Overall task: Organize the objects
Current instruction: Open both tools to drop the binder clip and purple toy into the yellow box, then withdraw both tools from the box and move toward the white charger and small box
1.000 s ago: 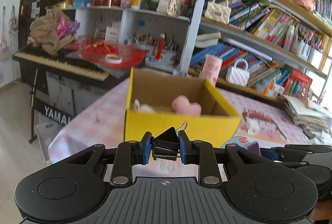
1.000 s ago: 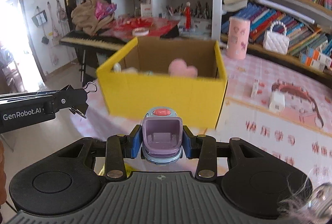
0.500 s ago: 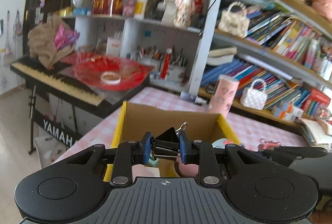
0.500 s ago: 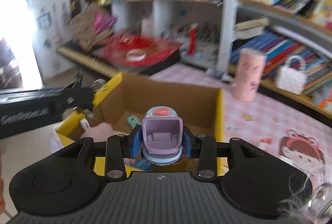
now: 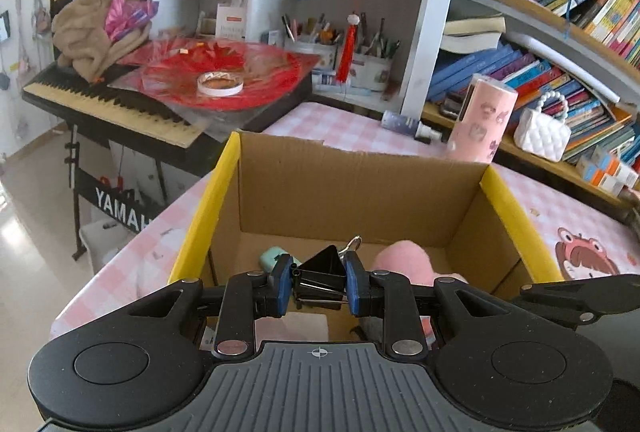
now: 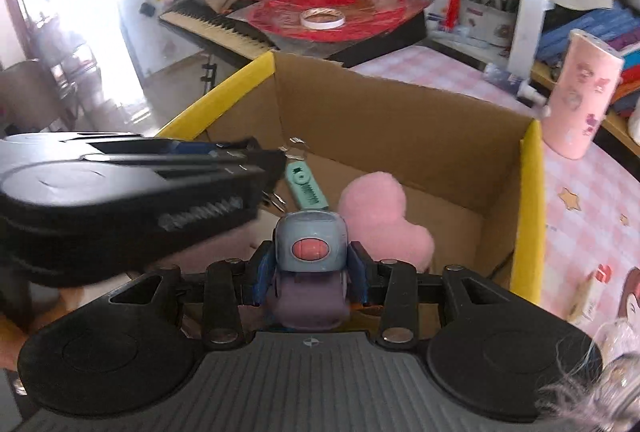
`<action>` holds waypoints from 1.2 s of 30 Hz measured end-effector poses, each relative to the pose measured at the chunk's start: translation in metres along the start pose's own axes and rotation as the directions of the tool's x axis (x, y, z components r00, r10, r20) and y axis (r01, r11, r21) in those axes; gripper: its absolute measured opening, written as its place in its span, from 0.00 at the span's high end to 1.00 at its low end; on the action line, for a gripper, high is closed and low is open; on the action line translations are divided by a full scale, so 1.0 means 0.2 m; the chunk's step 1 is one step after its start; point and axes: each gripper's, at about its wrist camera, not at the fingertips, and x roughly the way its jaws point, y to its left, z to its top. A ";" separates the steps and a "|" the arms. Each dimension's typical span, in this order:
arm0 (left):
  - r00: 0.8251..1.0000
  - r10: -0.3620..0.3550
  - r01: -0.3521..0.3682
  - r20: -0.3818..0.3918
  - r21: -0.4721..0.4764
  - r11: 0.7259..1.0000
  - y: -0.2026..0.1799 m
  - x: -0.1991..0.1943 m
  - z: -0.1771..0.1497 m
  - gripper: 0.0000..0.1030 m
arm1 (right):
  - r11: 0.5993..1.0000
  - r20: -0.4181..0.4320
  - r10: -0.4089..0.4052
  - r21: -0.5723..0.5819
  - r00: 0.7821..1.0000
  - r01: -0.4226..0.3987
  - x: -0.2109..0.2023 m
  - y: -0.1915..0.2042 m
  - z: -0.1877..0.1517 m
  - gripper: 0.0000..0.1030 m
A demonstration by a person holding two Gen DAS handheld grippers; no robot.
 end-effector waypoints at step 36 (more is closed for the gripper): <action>0.980 -0.035 0.030 0.198 0.028 0.999 0.09 -0.84 -0.40 0.19 | 0.938 0.255 -0.346 0.125 0.903 0.324 -0.70 0.30 -0.58 0.36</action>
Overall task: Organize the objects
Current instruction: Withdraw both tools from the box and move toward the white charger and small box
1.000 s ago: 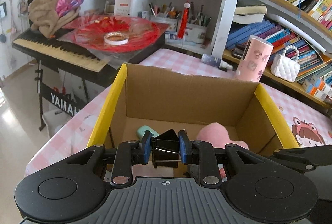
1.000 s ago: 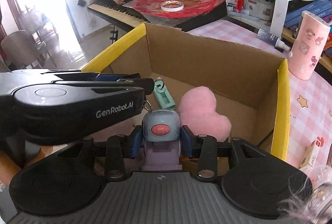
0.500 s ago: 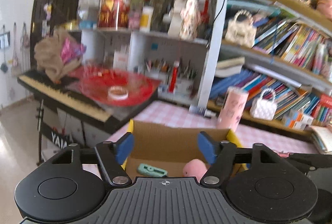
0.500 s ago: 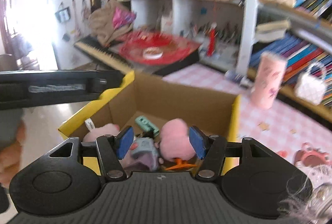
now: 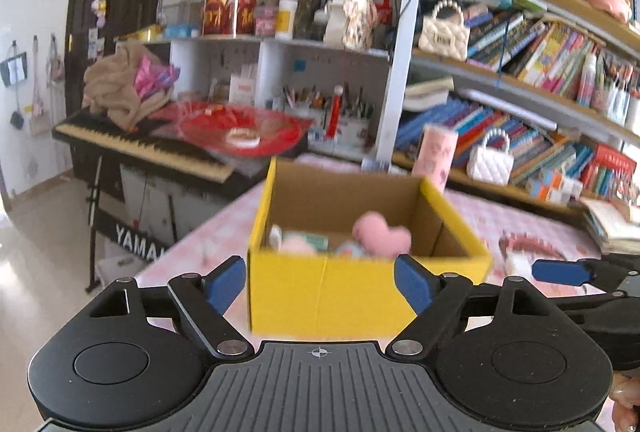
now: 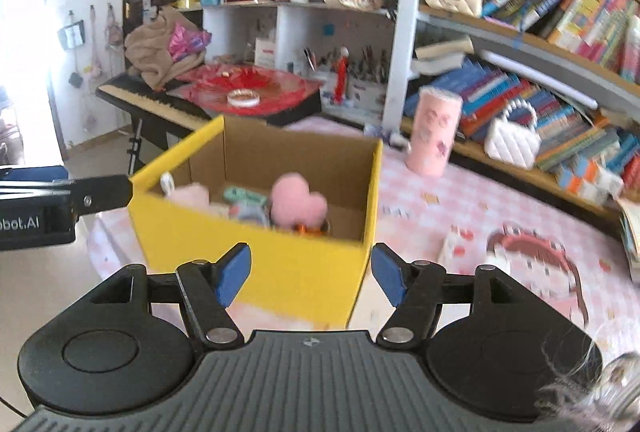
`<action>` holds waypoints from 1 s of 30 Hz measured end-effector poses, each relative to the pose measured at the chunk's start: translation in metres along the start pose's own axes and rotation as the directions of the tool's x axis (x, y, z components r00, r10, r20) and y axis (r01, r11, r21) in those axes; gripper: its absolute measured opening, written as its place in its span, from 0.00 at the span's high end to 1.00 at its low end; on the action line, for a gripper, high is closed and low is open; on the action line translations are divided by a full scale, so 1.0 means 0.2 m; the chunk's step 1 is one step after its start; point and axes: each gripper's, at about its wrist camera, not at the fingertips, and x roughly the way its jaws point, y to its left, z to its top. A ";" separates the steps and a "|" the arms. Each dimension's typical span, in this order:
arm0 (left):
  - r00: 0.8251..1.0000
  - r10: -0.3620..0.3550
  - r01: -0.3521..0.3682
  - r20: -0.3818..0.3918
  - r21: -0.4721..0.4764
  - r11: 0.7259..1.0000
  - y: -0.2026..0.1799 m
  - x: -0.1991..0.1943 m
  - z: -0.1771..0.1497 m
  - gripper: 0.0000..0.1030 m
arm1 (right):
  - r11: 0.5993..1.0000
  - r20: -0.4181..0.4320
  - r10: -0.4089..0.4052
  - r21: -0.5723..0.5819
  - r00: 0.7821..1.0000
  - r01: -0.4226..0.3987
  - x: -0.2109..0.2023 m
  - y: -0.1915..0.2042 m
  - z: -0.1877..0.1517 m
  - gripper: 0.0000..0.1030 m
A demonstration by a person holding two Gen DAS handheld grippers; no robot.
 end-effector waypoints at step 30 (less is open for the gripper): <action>0.968 -0.144 0.158 -0.208 0.054 0.986 -0.11 -0.14 -0.37 0.15 | 0.957 -0.145 -0.227 0.149 0.963 0.249 -0.34 0.02 -0.49 0.23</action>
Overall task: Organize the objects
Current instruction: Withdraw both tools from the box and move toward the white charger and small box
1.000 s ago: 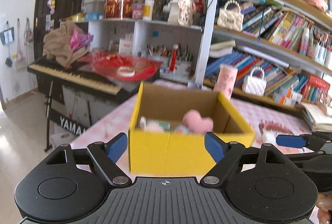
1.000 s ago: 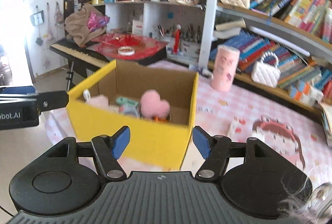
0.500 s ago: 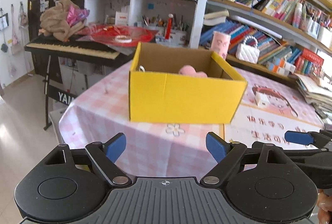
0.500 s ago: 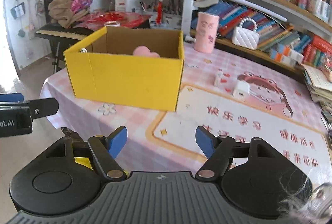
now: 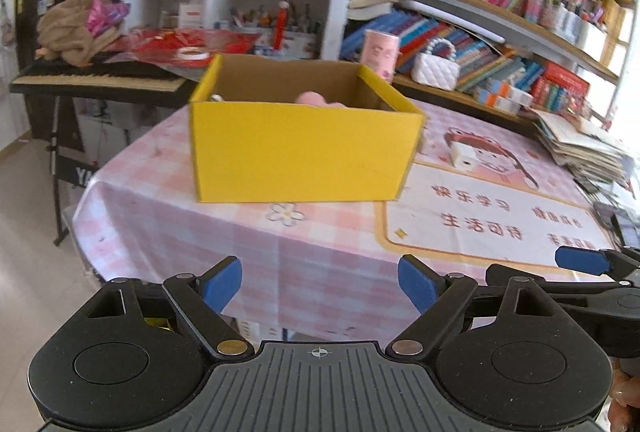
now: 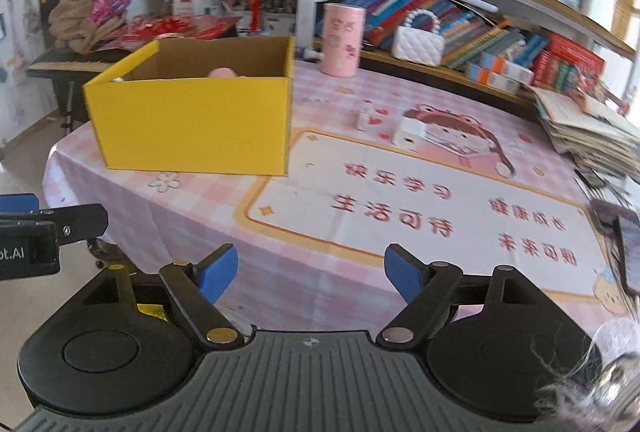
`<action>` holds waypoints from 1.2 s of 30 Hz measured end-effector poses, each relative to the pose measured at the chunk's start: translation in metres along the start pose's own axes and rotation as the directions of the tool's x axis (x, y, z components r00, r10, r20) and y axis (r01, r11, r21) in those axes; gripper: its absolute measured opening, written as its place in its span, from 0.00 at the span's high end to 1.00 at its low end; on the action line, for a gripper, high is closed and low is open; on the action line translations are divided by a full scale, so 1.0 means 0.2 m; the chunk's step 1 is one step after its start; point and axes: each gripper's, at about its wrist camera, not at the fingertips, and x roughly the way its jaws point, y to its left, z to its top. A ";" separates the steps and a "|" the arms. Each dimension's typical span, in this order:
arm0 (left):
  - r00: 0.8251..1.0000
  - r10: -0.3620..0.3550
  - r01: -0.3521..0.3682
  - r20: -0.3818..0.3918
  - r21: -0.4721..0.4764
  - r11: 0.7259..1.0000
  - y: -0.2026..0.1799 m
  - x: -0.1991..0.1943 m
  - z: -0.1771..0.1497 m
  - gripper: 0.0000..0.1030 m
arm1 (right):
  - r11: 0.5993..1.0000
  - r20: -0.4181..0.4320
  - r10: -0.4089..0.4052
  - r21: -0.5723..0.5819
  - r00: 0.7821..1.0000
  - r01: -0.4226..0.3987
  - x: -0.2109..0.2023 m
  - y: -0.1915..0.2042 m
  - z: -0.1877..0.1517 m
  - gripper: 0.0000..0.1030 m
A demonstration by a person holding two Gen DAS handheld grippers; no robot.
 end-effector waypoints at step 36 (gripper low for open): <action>0.977 -0.190 0.201 -0.096 0.130 0.971 -0.59 0.34 0.10 0.15 | 0.970 -0.087 -0.182 0.146 0.979 0.193 0.07 -0.60 -0.04 0.20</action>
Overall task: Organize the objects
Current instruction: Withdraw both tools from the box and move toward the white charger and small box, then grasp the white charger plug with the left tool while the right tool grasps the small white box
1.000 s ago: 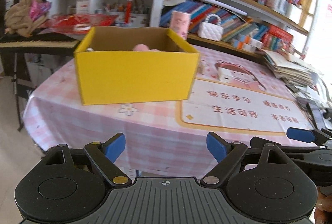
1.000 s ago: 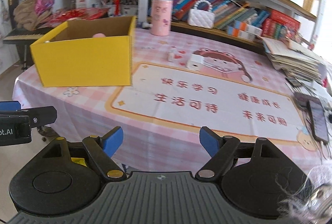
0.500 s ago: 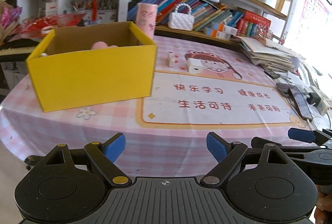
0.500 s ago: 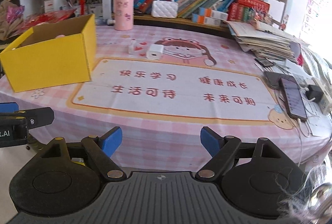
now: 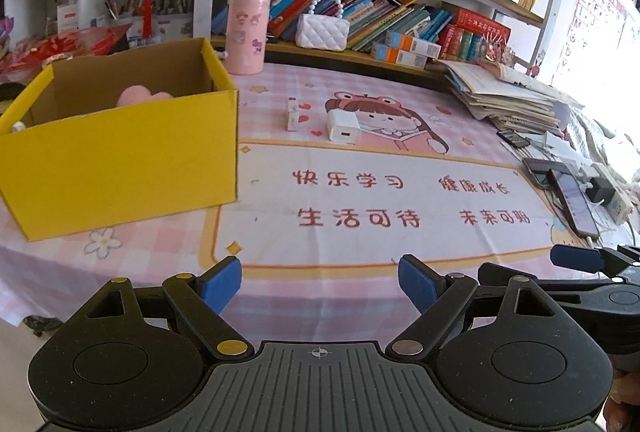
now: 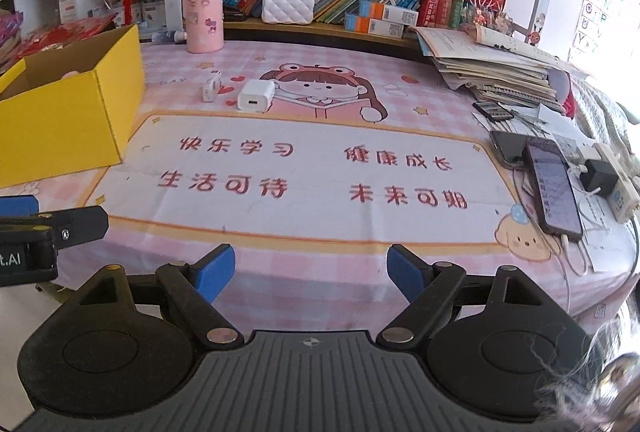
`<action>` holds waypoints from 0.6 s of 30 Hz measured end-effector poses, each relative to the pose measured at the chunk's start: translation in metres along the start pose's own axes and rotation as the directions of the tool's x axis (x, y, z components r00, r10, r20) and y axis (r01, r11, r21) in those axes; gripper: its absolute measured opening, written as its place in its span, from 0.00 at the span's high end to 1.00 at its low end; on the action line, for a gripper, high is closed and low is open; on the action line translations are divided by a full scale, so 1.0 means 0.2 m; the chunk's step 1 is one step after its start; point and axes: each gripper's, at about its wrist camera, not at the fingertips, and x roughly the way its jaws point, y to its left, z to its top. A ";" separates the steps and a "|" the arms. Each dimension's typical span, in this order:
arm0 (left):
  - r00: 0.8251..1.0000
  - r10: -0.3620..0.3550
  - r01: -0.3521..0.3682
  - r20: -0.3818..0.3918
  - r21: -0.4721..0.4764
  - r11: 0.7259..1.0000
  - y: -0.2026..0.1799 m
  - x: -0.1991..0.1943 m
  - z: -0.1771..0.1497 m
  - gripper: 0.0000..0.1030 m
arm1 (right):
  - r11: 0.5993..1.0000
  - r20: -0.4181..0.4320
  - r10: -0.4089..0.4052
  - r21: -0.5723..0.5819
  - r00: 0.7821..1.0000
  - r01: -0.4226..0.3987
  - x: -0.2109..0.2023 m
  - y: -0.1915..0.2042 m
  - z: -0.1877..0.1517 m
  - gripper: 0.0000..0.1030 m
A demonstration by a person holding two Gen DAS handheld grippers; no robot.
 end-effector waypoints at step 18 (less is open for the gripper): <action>0.996 0.073 -0.072 0.041 -0.016 0.997 -0.18 0.40 0.31 0.16 | 0.999 0.030 0.039 0.012 0.999 -0.039 0.42 -0.30 0.38 0.20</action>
